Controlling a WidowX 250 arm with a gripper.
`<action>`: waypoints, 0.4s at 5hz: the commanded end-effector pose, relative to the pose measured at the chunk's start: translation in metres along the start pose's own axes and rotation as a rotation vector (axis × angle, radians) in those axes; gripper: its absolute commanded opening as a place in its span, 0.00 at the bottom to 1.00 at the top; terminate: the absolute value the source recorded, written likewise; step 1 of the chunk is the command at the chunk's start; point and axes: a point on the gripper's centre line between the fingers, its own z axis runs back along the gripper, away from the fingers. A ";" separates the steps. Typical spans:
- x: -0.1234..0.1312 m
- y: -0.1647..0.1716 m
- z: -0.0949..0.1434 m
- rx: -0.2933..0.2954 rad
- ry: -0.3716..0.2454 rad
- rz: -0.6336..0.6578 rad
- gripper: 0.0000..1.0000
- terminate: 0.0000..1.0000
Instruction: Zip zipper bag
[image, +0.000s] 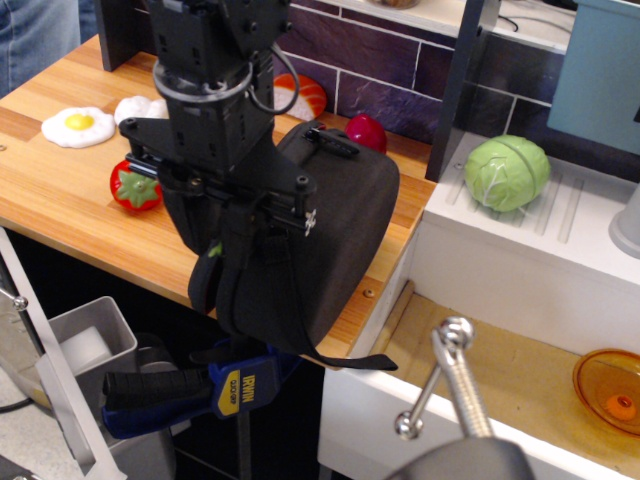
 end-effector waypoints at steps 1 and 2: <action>0.011 0.002 -0.004 0.025 -0.020 -0.027 0.00 0.00; 0.005 0.007 -0.011 0.034 0.013 -0.043 0.00 0.00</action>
